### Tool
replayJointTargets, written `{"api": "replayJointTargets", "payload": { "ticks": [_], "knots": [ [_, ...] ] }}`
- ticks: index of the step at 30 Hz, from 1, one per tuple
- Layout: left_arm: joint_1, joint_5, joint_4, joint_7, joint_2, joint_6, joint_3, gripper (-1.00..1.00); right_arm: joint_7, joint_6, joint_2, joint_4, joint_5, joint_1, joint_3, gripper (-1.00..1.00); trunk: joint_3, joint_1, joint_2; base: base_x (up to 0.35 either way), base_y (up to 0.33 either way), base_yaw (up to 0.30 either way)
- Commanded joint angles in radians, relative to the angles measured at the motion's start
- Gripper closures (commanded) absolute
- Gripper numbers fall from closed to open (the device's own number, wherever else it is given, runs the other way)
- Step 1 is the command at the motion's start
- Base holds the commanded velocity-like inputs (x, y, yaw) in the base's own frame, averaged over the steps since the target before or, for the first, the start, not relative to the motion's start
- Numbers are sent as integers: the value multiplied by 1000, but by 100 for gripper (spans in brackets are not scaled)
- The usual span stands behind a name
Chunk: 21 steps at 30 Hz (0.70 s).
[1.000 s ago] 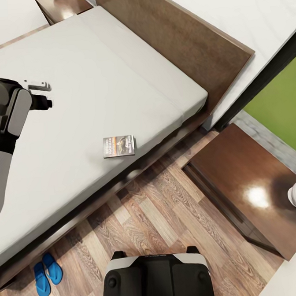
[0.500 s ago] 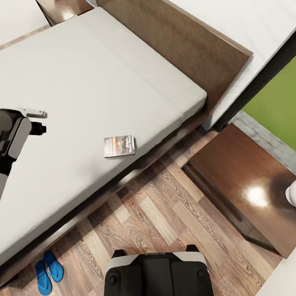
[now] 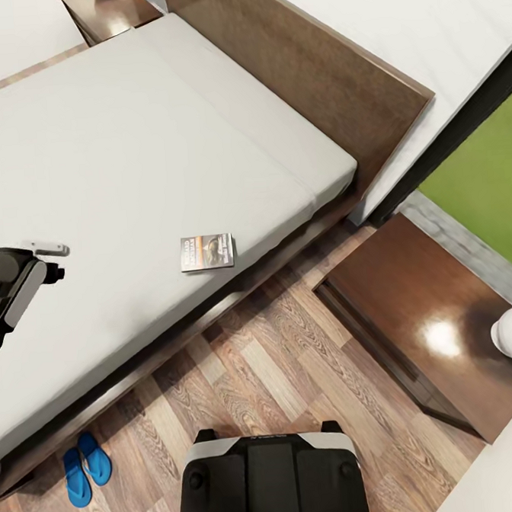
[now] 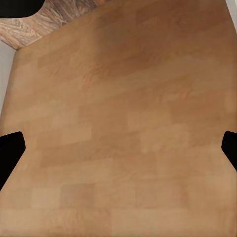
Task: In the bedroom, move the book from the bed onto either nightstand, and place the two sandals side by side next to the bed.
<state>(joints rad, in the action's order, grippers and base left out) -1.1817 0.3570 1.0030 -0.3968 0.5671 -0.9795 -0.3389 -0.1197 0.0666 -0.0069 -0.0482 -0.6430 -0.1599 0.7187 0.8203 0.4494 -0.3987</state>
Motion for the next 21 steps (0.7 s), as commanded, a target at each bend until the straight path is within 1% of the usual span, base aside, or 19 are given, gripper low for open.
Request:
{"api": "replayJointTargets", "payload": {
  "ticks": [1,3,4,8,12,14,15,19,21],
  "knots": [
    [23,10,-2,-10,8,4,-4,-100,-6,7,-1,-3,-6,0,8,-100,1,1,-1,0,0,0],
    [69,10,-16,-11,21,21,-4,-100,-6,7,-1,-3,-6,0,8,-100,1,1,-1,0,0,0],
    [69,10,-16,-11,21,21,-4,-100,-6,7,-1,-3,-6,0,8,-100,1,1,-1,0,0,0],
    [141,10,-57,-12,38,57,-3,-100,-6,7,-3,-2,-7,0,8,-100,1,1,-1,0,0,0],
    [182,1,-129,-13,54,97,-5,-100,-6,7,-6,-1,-7,0,8,-100,1,1,-1,0,0,0],
    [194,-23,-175,-13,58,126,-6,-100,-6,7,-7,-1,-7,0,8,-100,1,1,-1,0,0,0],
    [199,-42,-198,-13,60,142,-6,-100,-6,7,-7,-1,-7,0,8,-100,1,1,-1,0,0,0],
    [209,-140,-293,-11,63,198,-6,-100,-6,7,-7,-2,-7,0,8,-100,1,1,-1,0,0,0],
    [212,-181,-345,-11,63,219,-6,-100,-6,7,-7,-2,-7,0,8,-100,1,1,-1,0,0,0]
  ]
}}
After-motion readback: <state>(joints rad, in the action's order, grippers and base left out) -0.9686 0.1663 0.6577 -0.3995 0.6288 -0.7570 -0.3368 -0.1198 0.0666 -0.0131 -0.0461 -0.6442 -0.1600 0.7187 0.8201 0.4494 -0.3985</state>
